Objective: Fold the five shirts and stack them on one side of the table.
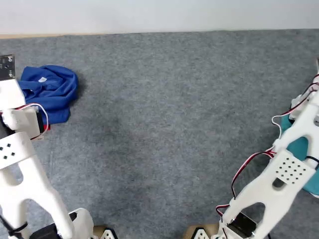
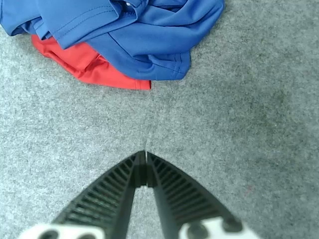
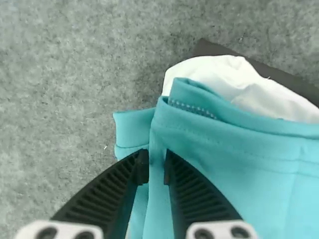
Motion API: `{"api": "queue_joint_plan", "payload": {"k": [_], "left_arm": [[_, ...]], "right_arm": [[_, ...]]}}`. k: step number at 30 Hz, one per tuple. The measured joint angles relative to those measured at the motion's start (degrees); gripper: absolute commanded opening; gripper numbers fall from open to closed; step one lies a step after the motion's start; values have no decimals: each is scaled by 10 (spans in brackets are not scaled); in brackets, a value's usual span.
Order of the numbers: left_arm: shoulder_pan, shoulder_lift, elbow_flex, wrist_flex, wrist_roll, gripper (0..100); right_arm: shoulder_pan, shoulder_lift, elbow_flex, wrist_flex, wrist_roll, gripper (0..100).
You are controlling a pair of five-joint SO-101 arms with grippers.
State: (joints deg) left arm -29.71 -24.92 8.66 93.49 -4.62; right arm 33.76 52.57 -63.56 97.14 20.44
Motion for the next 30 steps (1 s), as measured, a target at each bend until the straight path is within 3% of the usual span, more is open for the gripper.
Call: {"api": "queue_joint_plan", "payload": {"k": [30], "left_arm": [[0,0,0,0,0,8]], "right_arm": [[6,12,-49,31,58,9]]}}
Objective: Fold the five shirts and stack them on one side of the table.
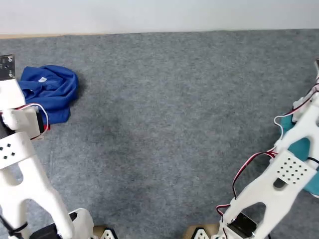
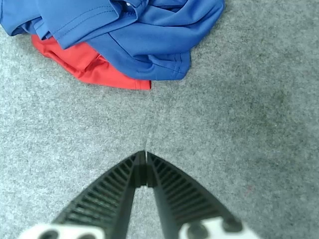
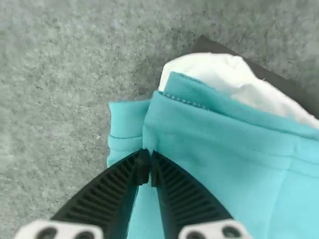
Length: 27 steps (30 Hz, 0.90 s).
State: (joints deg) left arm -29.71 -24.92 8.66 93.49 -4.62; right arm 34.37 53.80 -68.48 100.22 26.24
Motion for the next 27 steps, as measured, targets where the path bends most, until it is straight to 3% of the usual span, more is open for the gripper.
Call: {"api": "queue_joint_plan", "payload": {"k": [15,22,27], "left_arm": [[0,0,11,-2,0,8],[0,0,25,-20,0,8],[0,0,25,-20,0,8]], "right_arm": [[-32,0,-18,2,0,13],[-33,0,-18,2,0,171],[-33,0,-18,-32,-23,210]]}}
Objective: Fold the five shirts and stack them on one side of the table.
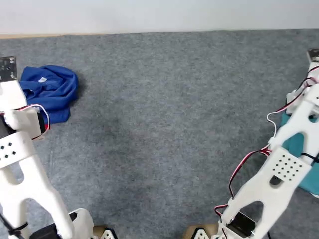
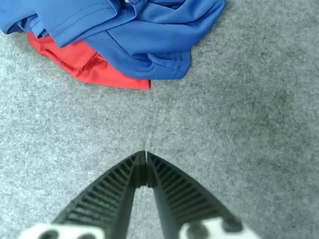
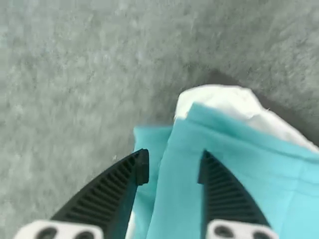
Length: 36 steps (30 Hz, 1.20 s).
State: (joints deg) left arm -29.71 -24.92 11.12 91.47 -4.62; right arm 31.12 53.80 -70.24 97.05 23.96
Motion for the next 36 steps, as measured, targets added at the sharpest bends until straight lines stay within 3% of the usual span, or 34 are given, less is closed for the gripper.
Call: {"api": "queue_joint_plan", "payload": {"k": [9,29,36], "left_arm": [[0,0,0,0,0,8],[0,0,0,0,0,8],[0,0,0,0,0,8]], "right_arm": [[1,4,0,-68,-4,212],[1,51,0,-74,-4,208],[1,51,0,-74,7,97]]}}
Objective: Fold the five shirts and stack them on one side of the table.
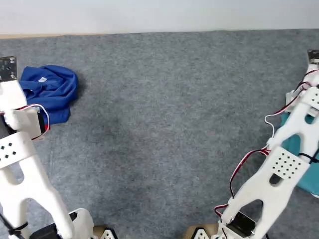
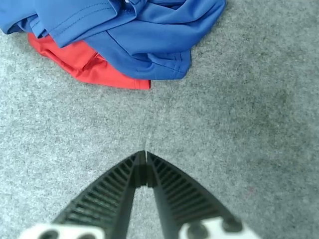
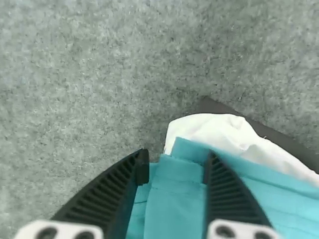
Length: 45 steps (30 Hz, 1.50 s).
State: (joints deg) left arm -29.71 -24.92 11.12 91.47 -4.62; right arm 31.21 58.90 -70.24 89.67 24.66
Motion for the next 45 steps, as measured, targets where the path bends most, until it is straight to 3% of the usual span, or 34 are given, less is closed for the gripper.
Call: {"api": "queue_joint_plan", "payload": {"k": [21,37,45], "left_arm": [[0,0,0,0,0,8],[0,0,2,0,0,8],[0,0,12,0,0,8]], "right_arm": [[25,22,0,0,102,12],[20,20,-123,105,105,12],[-5,20,-130,106,106,12]]}}
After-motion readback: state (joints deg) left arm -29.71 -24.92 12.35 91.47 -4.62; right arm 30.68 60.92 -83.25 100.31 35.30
